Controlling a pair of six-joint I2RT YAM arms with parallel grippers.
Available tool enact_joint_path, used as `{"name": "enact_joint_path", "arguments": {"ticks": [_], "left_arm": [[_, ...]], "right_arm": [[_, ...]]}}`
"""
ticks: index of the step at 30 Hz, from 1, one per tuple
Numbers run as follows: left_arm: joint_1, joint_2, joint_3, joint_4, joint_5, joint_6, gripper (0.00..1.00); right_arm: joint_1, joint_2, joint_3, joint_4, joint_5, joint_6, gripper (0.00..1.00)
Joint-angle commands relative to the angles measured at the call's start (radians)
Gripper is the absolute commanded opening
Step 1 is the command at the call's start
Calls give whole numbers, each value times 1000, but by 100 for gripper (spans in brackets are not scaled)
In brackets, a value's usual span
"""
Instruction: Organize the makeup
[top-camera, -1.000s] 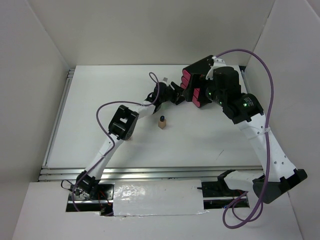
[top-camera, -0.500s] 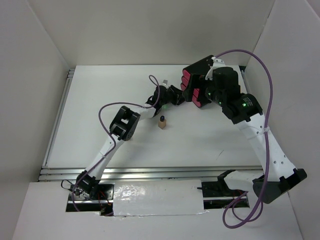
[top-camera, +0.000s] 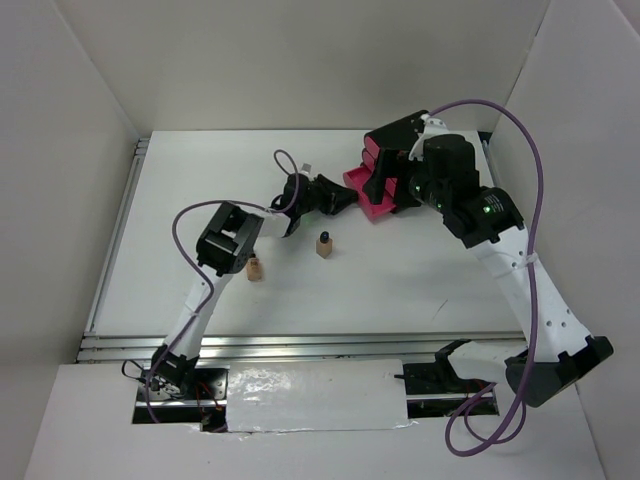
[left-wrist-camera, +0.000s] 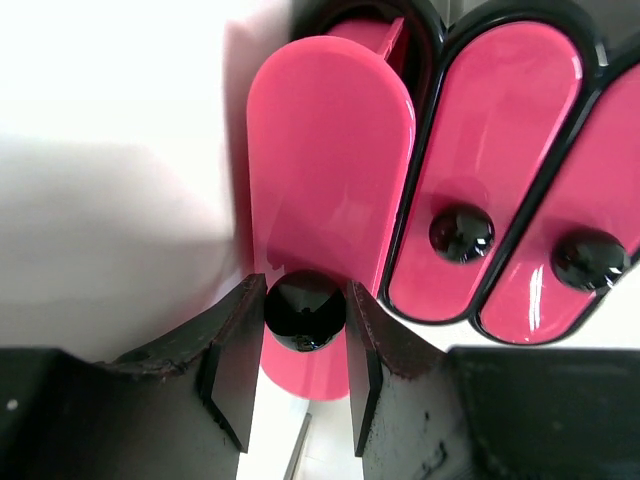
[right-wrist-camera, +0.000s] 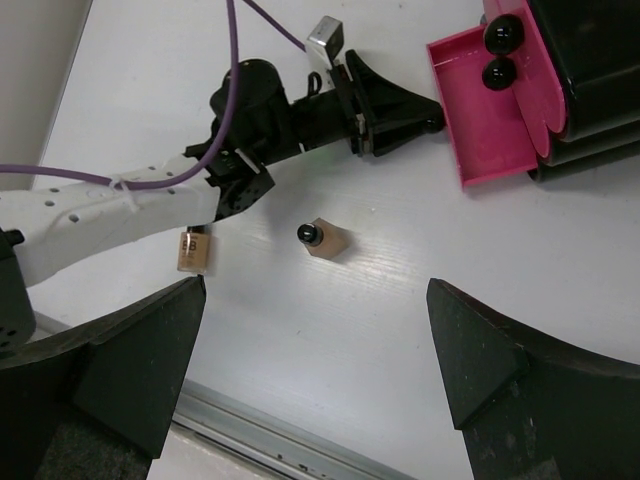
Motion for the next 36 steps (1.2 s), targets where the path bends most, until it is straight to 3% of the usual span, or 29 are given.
{"name": "enact_joint_path", "arguments": {"ticks": [1,6,10,16,20,22,23,24,25,26,28,36], "left_arm": [[56,-95,-93,47,-24,62,17],[79,-172,-216,70,-27,84,24],[98,-210,-256,81,-18,96,66],[128,-327,-291,20,-13,153,99],[167,-416,-322,-64,-23,211,99],[188,-482,-290,-251,-58,315,99],[191,-499,-256,-355,-78,443,99],[188,-514,-212,-470,-151,525,99],[182,-542,-174,-684,-200,594,99],[158,-555,-109,-782,-258,724,99],[133,-607,-92,-935,-390,818,99],[-25,-750,-167,-1085,-576,1087,99]], "right_arm": [[2,10,-21,63,-33,0,100],[2,50,-41,86,-96,0,100],[11,90,-64,101,-148,-42,100],[36,156,-121,149,-156,-78,98],[53,162,-207,222,-186,-107,95],[60,156,-251,261,-182,-93,94],[62,149,-267,277,-180,-79,94],[62,129,-293,296,-173,-54,94],[62,119,-303,323,-162,-40,94],[60,101,-311,333,-150,-24,94],[60,89,-320,348,-124,10,95],[60,27,-299,321,40,105,96]]}}
